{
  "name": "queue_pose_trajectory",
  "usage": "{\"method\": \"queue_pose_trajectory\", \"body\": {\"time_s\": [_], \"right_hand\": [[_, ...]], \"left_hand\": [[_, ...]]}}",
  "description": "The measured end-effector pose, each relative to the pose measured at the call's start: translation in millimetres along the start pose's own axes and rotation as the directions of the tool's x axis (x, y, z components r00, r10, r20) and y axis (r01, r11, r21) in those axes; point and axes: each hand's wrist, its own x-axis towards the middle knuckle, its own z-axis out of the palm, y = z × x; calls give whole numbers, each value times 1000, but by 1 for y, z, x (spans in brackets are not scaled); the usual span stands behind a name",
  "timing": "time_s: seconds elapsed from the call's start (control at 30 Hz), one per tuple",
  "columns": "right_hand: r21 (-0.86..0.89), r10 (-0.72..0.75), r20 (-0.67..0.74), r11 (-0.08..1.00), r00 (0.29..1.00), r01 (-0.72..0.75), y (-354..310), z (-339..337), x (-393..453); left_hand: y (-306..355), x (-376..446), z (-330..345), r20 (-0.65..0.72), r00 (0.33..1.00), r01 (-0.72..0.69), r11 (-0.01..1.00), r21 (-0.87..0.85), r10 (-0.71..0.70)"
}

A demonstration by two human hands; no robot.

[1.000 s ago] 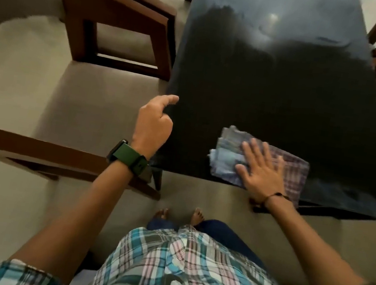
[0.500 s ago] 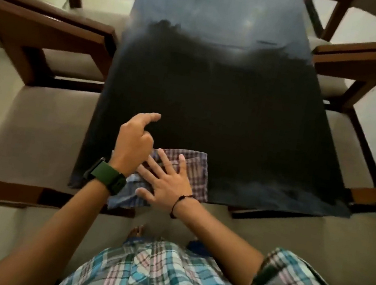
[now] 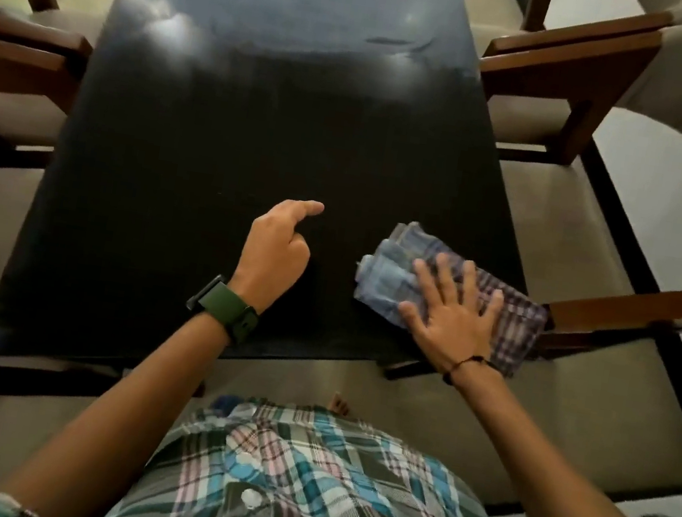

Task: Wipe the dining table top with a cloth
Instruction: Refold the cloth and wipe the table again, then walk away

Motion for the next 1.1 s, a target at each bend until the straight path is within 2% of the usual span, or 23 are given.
{"method": "queue_pose_trajectory", "body": {"time_s": [0.07,0.17,0.27,0.33,0.37,0.47,0.5,0.57,0.63,0.7,0.73,0.8,0.9,0.97,1.0,1.1], "right_hand": [[-18,-194,15,981,981,195,-39,5,-5],[-7,-486,64,873,872,487,-97,11,-7],[-20,-596,53,801,801,598,-95,9,-8],[-48,-569,-21,822,822,567,-60,16,-13],[-57,-506,-61,862,860,503,-36,21,-16],[-22,-167,-117,986,979,165,40,16,-19],[-8,-56,-120,998,991,55,62,11,-15],[43,112,-30,993,993,-111,90,-1,-1],[74,192,6,979,981,-192,91,-10,14],[43,178,-53,984,983,-176,68,-10,23],[9,109,-91,994,990,-109,53,-7,24],[-31,-97,-76,995,992,95,20,0,20],[-89,-362,-16,929,932,359,-1,0,19],[-146,-466,-36,878,884,457,11,-6,39],[-162,-468,-41,875,883,457,18,-9,58],[-126,-325,-13,939,945,321,33,-37,133]], "left_hand": [[5,0,12,5,1000,-5,1000,-6,5],[12,1,27,22,1000,-14,1000,12,14],[17,3,34,30,999,-20,999,34,19],[18,6,33,26,999,-25,999,37,24],[18,8,32,21,999,-25,999,39,24],[20,18,32,32,999,-4,999,36,3],[22,22,33,54,999,2,1000,30,-4],[26,29,38,113,994,6,1000,20,-8],[31,37,42,153,988,0,1000,26,-4],[34,49,46,179,984,-1,1000,27,-4],[35,57,47,191,982,-2,1000,24,-3],[37,69,51,205,979,-3,1000,19,-1],[38,91,55,191,981,-36,999,2,35],[38,104,54,197,979,-47,999,8,44],[37,115,52,195,980,-43,999,9,40],[33,147,50,208,978,-17,1000,-22,21]]}}
